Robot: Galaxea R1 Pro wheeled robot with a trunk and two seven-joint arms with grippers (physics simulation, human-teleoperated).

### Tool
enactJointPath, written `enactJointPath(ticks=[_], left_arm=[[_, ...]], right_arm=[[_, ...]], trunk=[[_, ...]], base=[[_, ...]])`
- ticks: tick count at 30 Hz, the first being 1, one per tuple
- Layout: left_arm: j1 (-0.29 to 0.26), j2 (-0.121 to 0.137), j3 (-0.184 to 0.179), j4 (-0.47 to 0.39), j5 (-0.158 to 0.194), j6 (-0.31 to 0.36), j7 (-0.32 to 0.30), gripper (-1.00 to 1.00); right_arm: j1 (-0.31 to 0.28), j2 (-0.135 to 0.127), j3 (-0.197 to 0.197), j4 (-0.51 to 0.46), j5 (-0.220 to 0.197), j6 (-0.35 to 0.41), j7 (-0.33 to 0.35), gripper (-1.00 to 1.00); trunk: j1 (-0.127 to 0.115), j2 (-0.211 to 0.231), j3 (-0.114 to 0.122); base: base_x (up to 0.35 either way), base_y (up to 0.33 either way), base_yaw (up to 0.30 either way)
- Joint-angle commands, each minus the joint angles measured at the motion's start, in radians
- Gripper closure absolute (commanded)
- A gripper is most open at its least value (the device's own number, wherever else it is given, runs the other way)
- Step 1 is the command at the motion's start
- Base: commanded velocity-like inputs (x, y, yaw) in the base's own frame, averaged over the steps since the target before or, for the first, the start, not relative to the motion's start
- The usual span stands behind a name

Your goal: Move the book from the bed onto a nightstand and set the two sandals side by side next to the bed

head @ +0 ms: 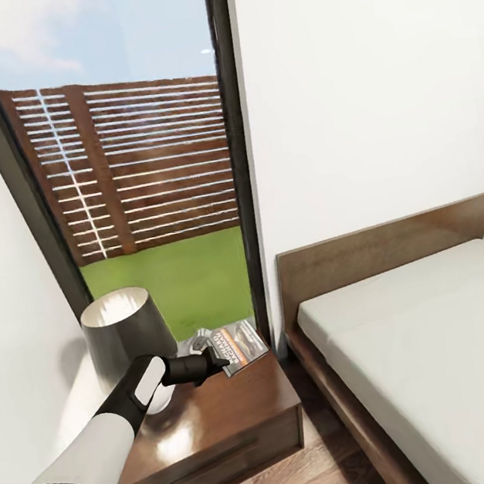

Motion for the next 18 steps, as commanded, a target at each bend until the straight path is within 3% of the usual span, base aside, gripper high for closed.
enactJointPath(ticks=[1,18], left_arm=[[-0.001,0.001,-0.004,0.0,-0.001,0.0,-0.005,1.0],[-0.001,0.002,-0.004,-0.001,-0.001,0.0,-0.005,1.0]], right_arm=[[-0.001,-0.001,0.008,0.001,-0.011,-0.006,0.002,-1.0],[-0.001,-0.001,0.008,0.001,-0.011,-0.006,0.002,-1.0]], trunk=[[0.0,-0.001,-0.001],[0.0,-0.001,-0.001]], base=[[0.0,0.06,-0.033],[0.0,0.029,-0.007]])
